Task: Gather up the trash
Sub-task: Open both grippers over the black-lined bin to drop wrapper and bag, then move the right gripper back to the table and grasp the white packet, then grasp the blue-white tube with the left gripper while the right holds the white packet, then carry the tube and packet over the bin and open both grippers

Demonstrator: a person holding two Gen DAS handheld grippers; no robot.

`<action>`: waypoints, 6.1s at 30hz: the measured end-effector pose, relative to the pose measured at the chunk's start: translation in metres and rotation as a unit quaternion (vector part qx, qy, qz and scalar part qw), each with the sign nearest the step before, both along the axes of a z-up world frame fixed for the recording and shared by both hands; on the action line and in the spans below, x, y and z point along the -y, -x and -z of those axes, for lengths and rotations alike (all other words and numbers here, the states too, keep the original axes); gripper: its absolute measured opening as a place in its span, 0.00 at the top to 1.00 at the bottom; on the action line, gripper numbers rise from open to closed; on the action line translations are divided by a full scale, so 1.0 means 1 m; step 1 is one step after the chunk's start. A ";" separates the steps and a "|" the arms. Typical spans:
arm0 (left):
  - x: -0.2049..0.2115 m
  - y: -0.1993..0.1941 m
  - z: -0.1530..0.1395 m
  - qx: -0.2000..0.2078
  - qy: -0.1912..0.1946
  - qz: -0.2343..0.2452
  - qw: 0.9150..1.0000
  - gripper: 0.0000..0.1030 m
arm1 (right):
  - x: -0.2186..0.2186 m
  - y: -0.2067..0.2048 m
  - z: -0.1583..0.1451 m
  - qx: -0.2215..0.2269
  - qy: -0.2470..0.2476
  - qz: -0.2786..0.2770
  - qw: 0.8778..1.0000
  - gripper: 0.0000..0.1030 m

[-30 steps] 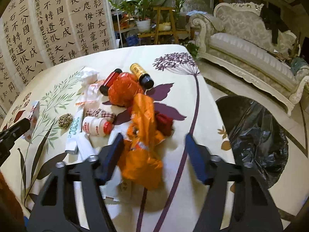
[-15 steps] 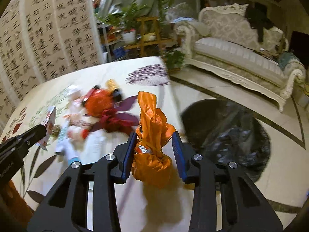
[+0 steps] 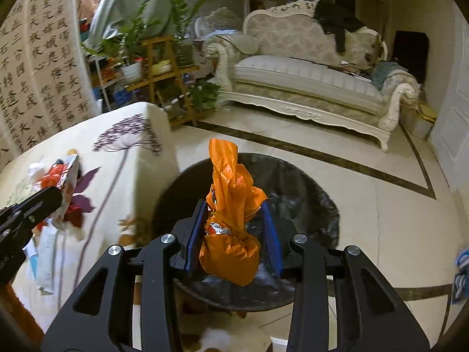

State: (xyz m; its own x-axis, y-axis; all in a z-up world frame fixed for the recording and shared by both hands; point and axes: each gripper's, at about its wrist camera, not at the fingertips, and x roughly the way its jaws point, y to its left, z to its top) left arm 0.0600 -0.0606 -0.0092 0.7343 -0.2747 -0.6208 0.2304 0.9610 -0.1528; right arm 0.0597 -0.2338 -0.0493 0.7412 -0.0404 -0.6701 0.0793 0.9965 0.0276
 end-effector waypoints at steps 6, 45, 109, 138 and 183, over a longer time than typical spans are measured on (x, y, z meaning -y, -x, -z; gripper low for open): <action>0.035 -0.020 0.014 -0.012 -0.023 0.026 0.999 0.83 | 0.022 -0.008 0.011 -0.008 -0.003 0.017 1.000 0.64; -0.038 0.005 0.002 -0.010 -0.048 -0.076 0.996 0.25 | -0.024 0.015 -0.005 0.013 -0.030 -0.016 0.999 0.28; -0.142 0.059 0.033 -0.087 -0.037 -0.183 0.979 0.25 | -0.158 0.047 0.016 -0.056 -0.019 -0.190 0.980 0.71; -0.122 0.064 0.045 -0.110 -0.075 -0.154 0.979 0.57 | -0.128 0.052 0.014 -0.049 -0.054 -0.178 0.981 0.70; 0.006 0.005 0.010 0.008 -0.041 0.000 0.999 0.84 | -0.010 0.007 0.002 -0.006 -0.028 -0.012 1.000 0.70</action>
